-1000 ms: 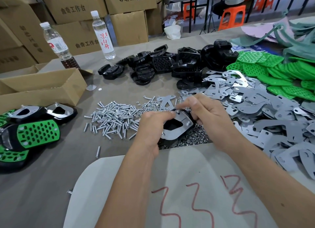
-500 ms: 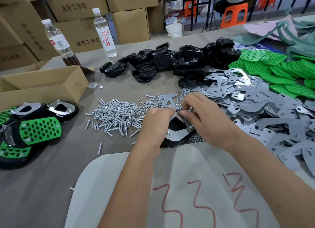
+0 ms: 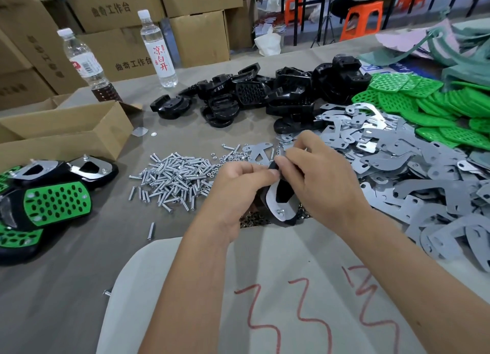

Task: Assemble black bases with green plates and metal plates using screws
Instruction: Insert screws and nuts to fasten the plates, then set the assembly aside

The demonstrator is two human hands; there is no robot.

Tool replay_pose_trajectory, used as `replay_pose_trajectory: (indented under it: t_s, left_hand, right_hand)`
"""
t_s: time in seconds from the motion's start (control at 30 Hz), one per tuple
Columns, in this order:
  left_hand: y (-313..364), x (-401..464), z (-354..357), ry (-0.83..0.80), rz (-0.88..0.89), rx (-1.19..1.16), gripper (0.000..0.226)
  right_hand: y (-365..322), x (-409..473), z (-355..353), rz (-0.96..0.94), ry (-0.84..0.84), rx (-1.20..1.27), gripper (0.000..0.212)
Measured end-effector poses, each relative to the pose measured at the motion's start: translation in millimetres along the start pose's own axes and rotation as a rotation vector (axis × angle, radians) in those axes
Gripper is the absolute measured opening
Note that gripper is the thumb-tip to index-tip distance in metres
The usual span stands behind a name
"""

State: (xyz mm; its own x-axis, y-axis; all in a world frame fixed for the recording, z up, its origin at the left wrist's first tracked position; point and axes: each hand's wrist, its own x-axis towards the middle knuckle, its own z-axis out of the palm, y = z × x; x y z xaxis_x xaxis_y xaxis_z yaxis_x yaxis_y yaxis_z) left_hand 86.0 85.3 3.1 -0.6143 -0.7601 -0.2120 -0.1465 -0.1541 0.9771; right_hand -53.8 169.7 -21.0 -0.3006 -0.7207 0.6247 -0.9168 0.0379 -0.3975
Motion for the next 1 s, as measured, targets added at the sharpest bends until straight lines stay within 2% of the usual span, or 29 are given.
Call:
replay_pose_trajectory:
  t_s: [0.2,0.37,0.47,0.63,0.77,0.87,1.0]
  left_hand:
    - [2.5,-2.0,3.0,0.051,0.023,-0.018,0.024]
    - [3.4,-2.5,4.0,0.068,0.074,0.032,0.013]
    - [0.7,-2.2,5.7,0.113,0.132,0.107,0.030]
    - [1.4,-3.5,17.2,0.176,0.236,0.121,0.039]
    - [1.1,-6.1,23.9,0.234,0.402,0.197,0.023]
    - [-0.5,-7.7,31.7,0.303,0.580,0.345,0.013]
    - [-1.0,-8.9,35.9,0.387,0.833,0.521,0.019]
  right_hand:
    - [-1.8,0.3,-0.2,0.006,-0.078,0.044,0.023]
    - [-7.2,2.1,-2.6,0.013,-0.100,0.017,0.020]
    - [-6.6,0.7,-0.3,0.006,-0.135,0.012,0.021]
    - [-6.0,2.7,2.7,0.037,0.039,0.009,0.029]
    - [-5.9,0.8,5.9,0.111,0.150,0.101,0.035]
    - [-8.1,2.7,2.7,0.213,0.222,0.192,0.035]
    - [-13.3,5.6,-3.9,0.378,0.228,0.375,0.042]
